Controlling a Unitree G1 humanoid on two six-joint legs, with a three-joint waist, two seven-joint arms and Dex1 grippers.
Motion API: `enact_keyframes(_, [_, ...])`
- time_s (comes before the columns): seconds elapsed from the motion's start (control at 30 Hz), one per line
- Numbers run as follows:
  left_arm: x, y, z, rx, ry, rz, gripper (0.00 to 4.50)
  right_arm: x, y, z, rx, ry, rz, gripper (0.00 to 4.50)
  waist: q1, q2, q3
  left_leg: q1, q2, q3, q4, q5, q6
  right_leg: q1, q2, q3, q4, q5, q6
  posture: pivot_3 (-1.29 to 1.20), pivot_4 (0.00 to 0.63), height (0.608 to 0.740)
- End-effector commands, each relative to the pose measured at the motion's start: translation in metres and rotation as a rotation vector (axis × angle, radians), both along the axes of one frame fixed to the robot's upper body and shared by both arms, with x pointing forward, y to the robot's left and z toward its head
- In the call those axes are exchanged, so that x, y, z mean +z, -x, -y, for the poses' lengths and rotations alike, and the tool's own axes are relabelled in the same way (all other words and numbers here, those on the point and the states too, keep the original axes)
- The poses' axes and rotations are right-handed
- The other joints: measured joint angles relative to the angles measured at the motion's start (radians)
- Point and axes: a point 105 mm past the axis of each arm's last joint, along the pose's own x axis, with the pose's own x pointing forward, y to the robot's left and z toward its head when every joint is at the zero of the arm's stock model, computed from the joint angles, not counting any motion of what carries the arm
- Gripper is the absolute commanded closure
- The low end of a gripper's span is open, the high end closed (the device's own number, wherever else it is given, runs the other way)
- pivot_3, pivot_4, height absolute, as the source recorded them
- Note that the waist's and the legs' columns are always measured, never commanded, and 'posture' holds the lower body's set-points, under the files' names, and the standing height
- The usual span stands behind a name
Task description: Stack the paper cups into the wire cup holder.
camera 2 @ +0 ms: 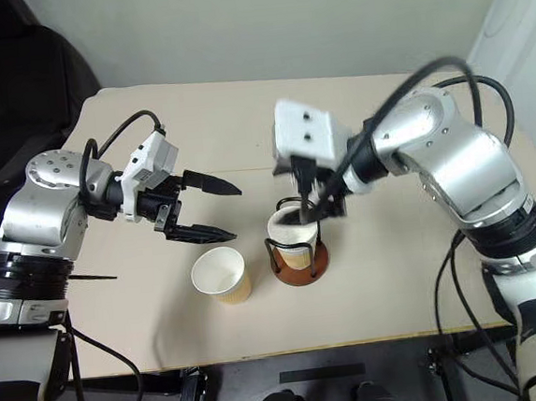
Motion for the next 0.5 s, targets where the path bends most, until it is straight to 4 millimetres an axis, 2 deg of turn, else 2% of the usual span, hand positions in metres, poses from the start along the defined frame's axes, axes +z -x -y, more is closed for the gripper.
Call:
enact_keyframes(0.03, [0.01,0.004,-0.007,-0.004,-0.001,0.044,0.0,0.044,0.005,0.0,-0.041,-0.228,0.015,0.65,0.0,0.0,0.0,0.0,0.0,0.0,0.0,0.0,0.0,0.0,0.0,0.0,0.0,0.0,0.0,0.0,0.15,0.74])
enact_keyframes(0.17, [0.009,0.006,-0.012,0.003,-0.056,0.067,0.0,0.053,0.017,0.0,-0.027,-0.321,-0.044,0.65,0.001,0.0,0.0,0.0,0.0,0.0,-0.001,0.0,0.0,-0.001,0.0,0.0,-0.001,0.0,0.0,0.0,0.15,0.74])
enact_keyframes(0.3, [0.01,0.01,-0.019,0.002,-0.127,0.104,0.0,0.049,0.026,0.008,-0.028,-0.313,-0.084,0.65,0.001,0.0,0.0,0.0,0.0,0.0,-0.002,0.0,0.0,-0.001,0.0,0.0,-0.001,0.0,0.0,0.0,0.15,0.74])
enact_keyframes(0.5, [0.008,0.029,-0.026,-0.049,-0.219,0.12,0.0,0.041,0.027,0.015,-0.043,-0.297,-0.108,0.65,-0.001,0.0,0.0,0.0,0.0,0.0,-0.003,0.0,-0.001,-0.001,0.0,0.0,-0.001,0.0,0.0,0.0,0.15,0.74])
